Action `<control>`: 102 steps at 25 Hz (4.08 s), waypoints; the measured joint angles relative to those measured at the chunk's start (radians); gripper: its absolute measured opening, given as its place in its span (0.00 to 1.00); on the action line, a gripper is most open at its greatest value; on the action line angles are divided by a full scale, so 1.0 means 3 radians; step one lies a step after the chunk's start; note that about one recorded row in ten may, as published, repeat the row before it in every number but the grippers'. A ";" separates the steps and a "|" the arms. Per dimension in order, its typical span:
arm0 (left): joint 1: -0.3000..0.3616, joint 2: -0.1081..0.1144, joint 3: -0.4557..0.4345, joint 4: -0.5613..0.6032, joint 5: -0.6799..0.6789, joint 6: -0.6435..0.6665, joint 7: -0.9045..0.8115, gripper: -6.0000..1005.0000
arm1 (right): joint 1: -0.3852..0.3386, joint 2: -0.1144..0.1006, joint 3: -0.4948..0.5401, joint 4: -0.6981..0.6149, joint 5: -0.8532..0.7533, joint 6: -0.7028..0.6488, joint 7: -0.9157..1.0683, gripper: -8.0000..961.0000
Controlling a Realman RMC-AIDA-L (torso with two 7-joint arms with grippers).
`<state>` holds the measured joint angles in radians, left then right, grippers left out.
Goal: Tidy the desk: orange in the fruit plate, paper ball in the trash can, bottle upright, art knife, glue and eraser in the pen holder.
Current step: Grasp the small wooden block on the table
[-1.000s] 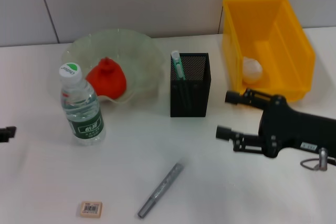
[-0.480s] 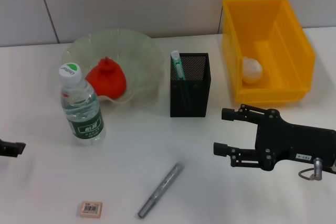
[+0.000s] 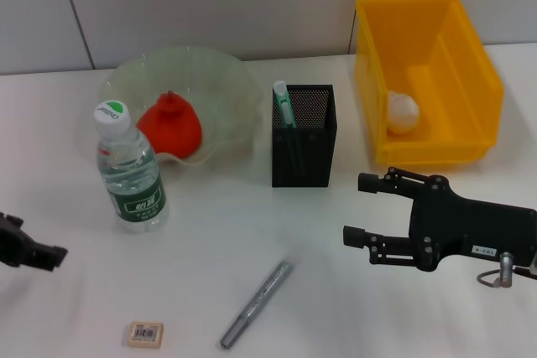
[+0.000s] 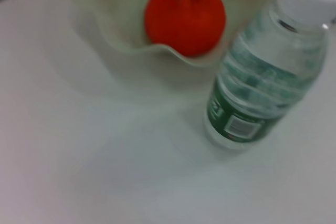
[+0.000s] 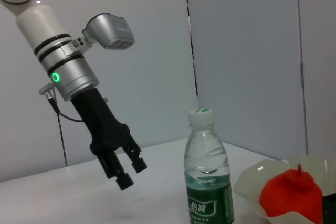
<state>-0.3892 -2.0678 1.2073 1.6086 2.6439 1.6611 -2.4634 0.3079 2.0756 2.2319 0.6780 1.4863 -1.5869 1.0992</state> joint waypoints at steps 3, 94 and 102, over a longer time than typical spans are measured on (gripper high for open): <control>-0.0006 0.0001 0.0201 0.0062 0.0059 0.0050 -0.0172 0.80 | -0.0004 0.0003 0.0005 -0.0018 0.0003 0.0006 -0.0001 0.85; -0.0012 -0.0041 0.2678 0.0229 0.0611 -0.0314 -0.1361 0.79 | 0.0156 0.0015 0.0046 -0.0262 -0.0326 0.0394 -0.0095 0.85; -0.0021 -0.0041 0.2720 0.0125 0.0612 -0.0354 -0.1362 0.79 | 0.0170 0.0018 0.0047 -0.0260 -0.0326 0.0401 -0.0095 0.85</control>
<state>-0.3955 -2.0801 2.0233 1.6463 2.8277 1.5549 -2.8719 0.3589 2.0810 2.2461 0.5999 1.3884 -1.4667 1.0707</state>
